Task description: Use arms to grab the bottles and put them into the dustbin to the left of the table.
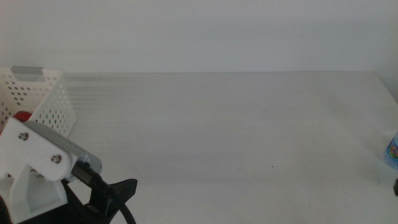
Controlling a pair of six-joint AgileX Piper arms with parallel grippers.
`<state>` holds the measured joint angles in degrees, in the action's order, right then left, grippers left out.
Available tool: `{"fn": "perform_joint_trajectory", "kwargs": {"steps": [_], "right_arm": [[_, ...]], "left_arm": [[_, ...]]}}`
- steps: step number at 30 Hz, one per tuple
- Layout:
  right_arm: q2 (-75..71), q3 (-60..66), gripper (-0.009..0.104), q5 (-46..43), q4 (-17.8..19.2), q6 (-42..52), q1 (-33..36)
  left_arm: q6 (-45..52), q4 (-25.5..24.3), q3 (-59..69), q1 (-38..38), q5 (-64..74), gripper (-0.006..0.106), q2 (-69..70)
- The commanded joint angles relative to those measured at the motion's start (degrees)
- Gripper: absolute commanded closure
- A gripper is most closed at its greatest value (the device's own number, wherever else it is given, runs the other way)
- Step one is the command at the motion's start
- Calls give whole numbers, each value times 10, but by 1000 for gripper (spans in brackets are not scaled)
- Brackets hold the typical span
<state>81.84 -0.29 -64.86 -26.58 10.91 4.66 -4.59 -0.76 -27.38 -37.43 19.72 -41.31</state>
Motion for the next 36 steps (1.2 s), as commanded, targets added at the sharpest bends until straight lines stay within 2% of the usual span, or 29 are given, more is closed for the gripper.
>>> {"fn": "perform_joint_trajectory", "kwargs": {"steps": [1,8,12,17,25,33,36], "right_arm": [[-2,-27,4,-72,13,3,-4],[32,-69,4,-74,-23,48,-4],[53,-83,4,-75,-28,50,-4],[76,-105,4,-76,-55,50,-4],[115,-138,4,-78,-68,50,-4],[145,-162,4,-84,-125,56,-4],[161,-178,4,-84,-125,56,-4]], "left_arm": [[-2,2,-16,-2,-39,21,1],[-2,2,-16,-2,-39,21,1],[-2,2,-16,-2,-39,21,1],[-2,2,-16,-2,-39,21,1],[-2,2,-16,-2,-40,21,1],[-2,2,-16,-2,-40,21,1],[-2,2,-16,-2,-40,21,1]]}}
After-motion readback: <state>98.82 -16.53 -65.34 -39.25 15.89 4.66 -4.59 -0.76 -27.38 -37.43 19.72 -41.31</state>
